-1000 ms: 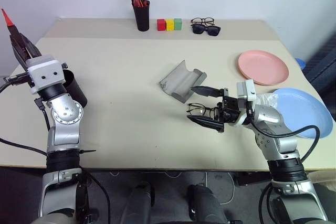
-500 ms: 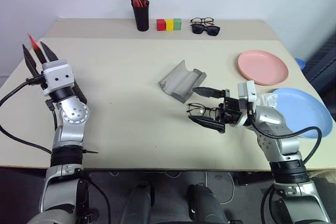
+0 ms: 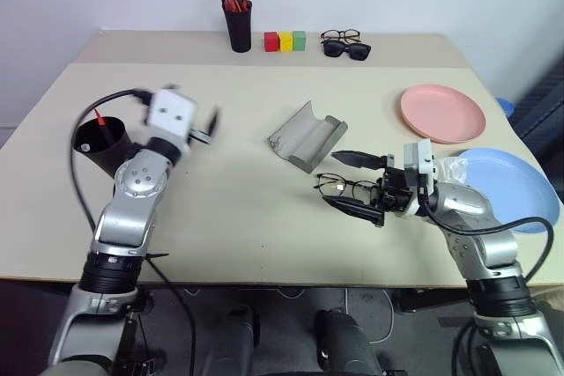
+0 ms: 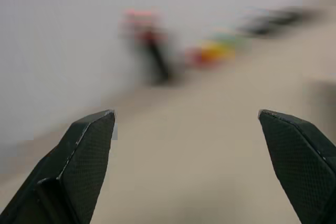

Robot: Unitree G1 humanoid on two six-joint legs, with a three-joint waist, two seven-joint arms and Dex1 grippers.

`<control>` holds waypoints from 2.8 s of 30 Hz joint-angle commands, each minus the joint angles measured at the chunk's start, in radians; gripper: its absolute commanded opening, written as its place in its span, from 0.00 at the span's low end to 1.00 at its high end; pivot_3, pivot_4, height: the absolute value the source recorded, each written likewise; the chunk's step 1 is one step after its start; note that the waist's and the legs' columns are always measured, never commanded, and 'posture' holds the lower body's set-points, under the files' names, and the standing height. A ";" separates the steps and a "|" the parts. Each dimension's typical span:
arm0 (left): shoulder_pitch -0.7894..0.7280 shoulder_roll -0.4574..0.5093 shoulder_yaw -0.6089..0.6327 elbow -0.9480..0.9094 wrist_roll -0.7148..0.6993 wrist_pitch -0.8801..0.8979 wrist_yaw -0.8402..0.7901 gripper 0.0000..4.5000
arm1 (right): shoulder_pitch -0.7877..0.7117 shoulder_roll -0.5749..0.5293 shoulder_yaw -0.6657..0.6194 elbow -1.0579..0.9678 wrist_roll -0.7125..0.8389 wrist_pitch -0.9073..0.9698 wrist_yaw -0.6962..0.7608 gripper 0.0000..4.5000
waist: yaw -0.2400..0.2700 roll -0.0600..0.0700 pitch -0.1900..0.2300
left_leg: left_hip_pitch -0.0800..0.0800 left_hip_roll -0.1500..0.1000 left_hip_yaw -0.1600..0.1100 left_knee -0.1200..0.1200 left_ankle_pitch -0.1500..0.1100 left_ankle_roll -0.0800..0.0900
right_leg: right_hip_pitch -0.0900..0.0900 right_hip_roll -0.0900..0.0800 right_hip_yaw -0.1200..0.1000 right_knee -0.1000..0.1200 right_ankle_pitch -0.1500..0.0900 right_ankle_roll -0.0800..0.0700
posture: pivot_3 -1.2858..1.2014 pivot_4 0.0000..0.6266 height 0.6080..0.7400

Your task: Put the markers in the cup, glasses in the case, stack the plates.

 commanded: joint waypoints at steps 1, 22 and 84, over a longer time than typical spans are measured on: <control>-0.116 -0.055 0.002 0.014 -0.131 0.264 -0.058 0.99 | 0.066 -0.055 -0.079 -0.092 -0.027 0.009 -0.066 1.00 | -0.001 0.000 0.000 | 0.000 0.000 0.000 0.000 0.000 0.000 | 0.000 0.000 0.000 0.000 0.000 0.000 | 0.52 0.24 1.00; -0.660 -0.561 -0.114 0.878 0.052 0.316 0.076 0.80 | 0.352 -0.066 -0.245 -0.298 -0.017 0.003 -0.234 1.00 | 0.001 -0.003 0.001 | -0.001 0.000 0.000 -0.001 0.000 0.001 | 0.000 0.000 0.000 -0.003 -0.003 0.005 | 0.52 0.24 1.00; -0.448 -0.120 -0.480 0.697 0.294 -0.080 -0.770 0.00 | 0.340 -0.075 -0.220 -0.301 -0.034 -0.011 -0.262 1.00 | -0.005 -0.001 0.001 | 0.000 0.001 0.000 0.000 0.000 0.001 | 0.000 0.000 0.000 -0.001 -0.001 0.000 | 0.52 0.24 1.00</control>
